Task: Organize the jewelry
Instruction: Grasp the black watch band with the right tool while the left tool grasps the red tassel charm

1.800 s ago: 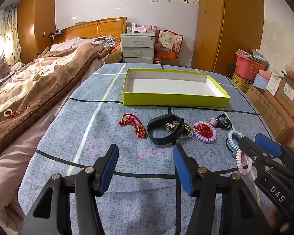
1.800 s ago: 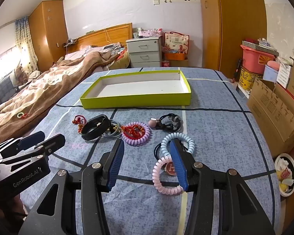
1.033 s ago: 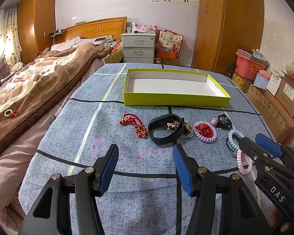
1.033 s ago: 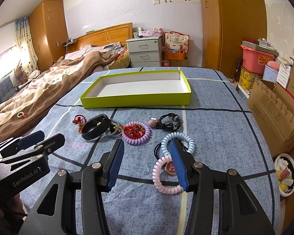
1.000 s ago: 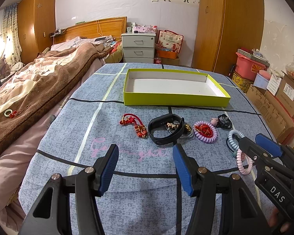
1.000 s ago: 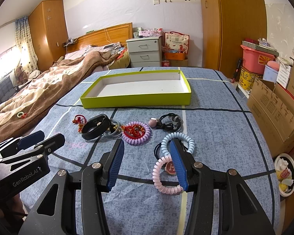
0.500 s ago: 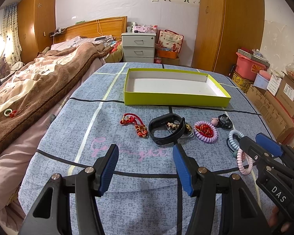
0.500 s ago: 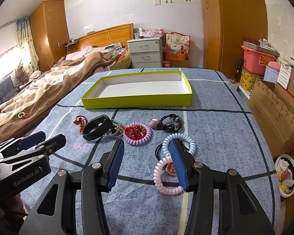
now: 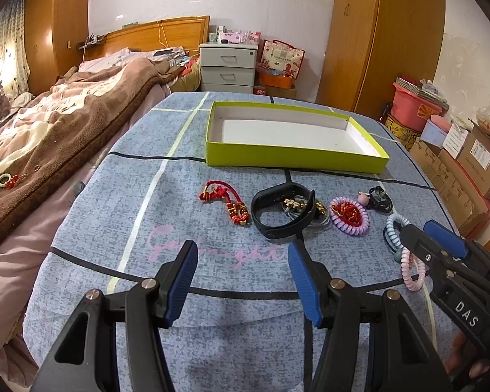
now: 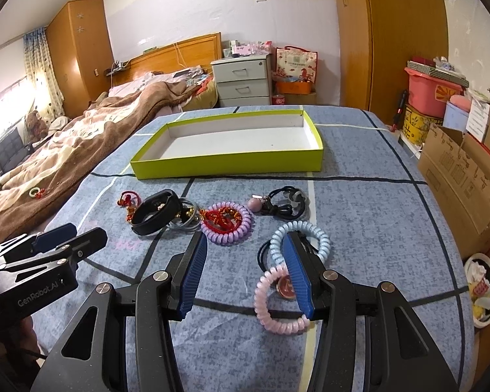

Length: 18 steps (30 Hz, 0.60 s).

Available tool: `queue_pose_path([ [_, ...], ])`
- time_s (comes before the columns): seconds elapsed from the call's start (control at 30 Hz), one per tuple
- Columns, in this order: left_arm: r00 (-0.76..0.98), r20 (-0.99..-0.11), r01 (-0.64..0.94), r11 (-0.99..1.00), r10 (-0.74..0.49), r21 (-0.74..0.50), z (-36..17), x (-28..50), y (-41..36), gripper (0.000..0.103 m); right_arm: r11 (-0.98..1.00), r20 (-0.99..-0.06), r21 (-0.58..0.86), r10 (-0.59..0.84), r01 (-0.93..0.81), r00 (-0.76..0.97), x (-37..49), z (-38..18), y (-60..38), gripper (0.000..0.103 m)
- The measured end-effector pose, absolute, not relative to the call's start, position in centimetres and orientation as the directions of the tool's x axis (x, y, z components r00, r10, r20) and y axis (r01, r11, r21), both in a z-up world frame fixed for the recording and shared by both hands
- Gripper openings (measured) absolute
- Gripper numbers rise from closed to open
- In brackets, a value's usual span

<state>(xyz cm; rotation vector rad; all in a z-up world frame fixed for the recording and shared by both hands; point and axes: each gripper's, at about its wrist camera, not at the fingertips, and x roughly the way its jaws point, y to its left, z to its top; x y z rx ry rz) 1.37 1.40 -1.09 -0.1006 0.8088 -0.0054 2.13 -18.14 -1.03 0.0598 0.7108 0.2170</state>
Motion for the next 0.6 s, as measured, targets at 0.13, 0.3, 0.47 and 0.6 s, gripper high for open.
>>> queue_pose_path([
  [0.13,0.683,-0.727,-0.022,0.994,-0.063,-0.107,-1.2,1.9,2.3,0.060,0.963,-0.637,0.150,0.266,-0.222,0.724,3.5,-0.7,-17.5,0.050],
  [0.3,0.671,-0.737,-0.039,0.990,-0.077,-0.139,-1.6,2.8,4.2,0.060,0.941,-0.665,0.180,0.331,-0.287,0.669,6.2,-0.7,-15.5,0.049],
  [0.47,0.677,-0.735,-0.072,0.989,-0.046,-0.129,-1.9,3.8,6.5,0.060,0.914,-0.683,0.194,0.386,-0.357,0.620,8.1,-1.2,-13.2,0.049],
  [0.6,0.653,-0.757,-0.087,0.990,-0.028,-0.111,-2.2,4.7,7.9,0.060,0.892,-0.698,0.178,0.412,-0.415,0.586,9.2,-1.5,-11.3,0.049],
])
